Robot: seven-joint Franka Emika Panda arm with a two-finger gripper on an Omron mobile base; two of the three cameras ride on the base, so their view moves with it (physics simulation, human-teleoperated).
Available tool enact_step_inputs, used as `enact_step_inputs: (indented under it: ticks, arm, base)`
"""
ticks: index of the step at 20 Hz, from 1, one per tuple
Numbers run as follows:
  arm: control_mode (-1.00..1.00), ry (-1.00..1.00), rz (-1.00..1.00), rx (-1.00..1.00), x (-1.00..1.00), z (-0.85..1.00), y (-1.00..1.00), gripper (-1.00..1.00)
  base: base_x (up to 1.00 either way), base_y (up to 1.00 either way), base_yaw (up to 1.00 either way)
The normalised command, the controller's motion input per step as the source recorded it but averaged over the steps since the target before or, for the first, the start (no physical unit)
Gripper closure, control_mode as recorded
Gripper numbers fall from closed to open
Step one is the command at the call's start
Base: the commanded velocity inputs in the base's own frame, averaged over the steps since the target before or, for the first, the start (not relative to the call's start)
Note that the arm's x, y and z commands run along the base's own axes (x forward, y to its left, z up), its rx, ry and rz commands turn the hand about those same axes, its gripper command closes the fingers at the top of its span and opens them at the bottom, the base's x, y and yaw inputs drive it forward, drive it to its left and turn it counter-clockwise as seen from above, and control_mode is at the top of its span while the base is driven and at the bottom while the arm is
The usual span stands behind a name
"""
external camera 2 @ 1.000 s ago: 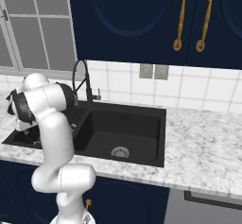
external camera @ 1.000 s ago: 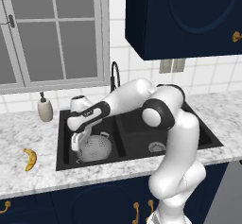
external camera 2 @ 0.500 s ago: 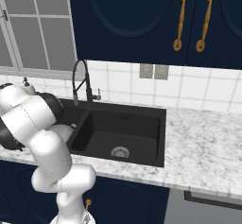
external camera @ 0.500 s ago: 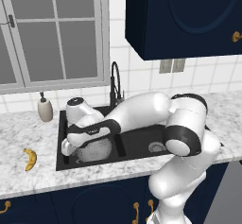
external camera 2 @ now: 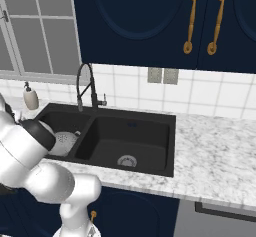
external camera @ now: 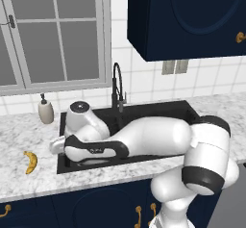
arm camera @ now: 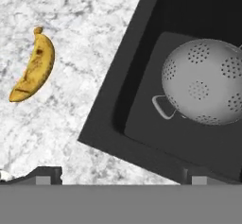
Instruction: Put the colander in the sink, put the banana in the colander, and turn on the sink faucet and pour water over the colander.
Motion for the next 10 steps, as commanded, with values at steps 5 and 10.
enact_step_inputs:
  ticks: [5,10]
  arm:
    - [-1.00,0.03,-0.12,0.16,-0.03,0.19,0.50,-1.00]
    - [-1.00,0.16,-0.06,-0.09,0.12,0.01,0.60,-1.00]
  base:
    - [0.00,0.00,0.00]
    - [0.00,0.00,0.00]
